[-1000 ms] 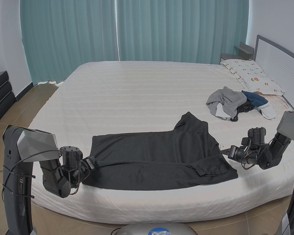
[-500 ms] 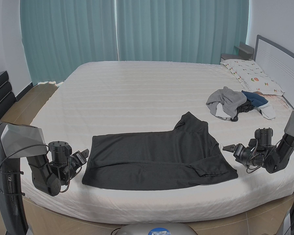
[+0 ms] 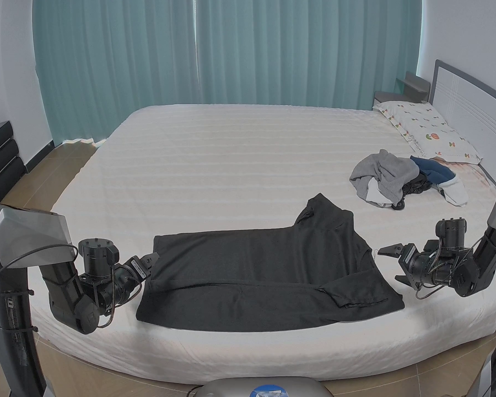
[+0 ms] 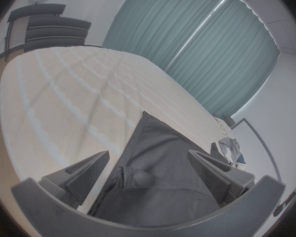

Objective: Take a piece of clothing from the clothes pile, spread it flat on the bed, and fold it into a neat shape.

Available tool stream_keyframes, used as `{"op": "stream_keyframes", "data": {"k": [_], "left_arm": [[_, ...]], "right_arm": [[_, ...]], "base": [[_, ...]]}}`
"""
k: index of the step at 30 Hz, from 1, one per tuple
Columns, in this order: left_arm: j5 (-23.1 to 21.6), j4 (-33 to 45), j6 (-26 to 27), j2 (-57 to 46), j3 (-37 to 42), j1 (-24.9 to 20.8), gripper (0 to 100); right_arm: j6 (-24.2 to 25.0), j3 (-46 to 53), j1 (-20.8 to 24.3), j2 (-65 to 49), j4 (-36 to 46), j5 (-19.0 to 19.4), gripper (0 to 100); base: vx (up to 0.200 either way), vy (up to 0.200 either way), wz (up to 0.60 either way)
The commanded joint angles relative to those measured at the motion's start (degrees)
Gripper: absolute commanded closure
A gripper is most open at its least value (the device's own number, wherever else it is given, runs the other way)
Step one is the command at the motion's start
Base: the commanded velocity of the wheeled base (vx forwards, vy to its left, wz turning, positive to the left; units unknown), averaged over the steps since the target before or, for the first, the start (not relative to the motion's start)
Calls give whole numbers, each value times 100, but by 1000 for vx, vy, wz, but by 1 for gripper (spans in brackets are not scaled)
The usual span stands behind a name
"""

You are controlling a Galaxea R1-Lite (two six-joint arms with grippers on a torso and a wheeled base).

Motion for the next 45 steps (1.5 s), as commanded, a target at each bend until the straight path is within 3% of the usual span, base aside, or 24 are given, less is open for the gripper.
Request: {"op": "stream_keyframes", "data": {"k": [1, 13, 24, 33, 45], "left_arm": [[-142, 22, -142, -31, 27, -11, 0], [-142, 682, -941, -48, -149, -714, 0], [-54, 857, -1021, 198, -254, -1153, 0], [183, 1569, -994, 347, -860, -1109, 0], [772, 1059, -1021, 655, -1423, -714, 0]], "right_arm": [[0, 55, 18, 112, -2, 30, 0], [-35, 73, 88, 279, -2, 21, 0], [-35, 73, 88, 288, -2, 21, 0], [-44, 73, 88, 288, -2, 21, 0], [-44, 55, 88, 297, -11, 21, 0]], "base": [[0, 0, 0], [0, 0, 0], [0, 0, 0], [0, 0, 0], [0, 0, 0]]}}
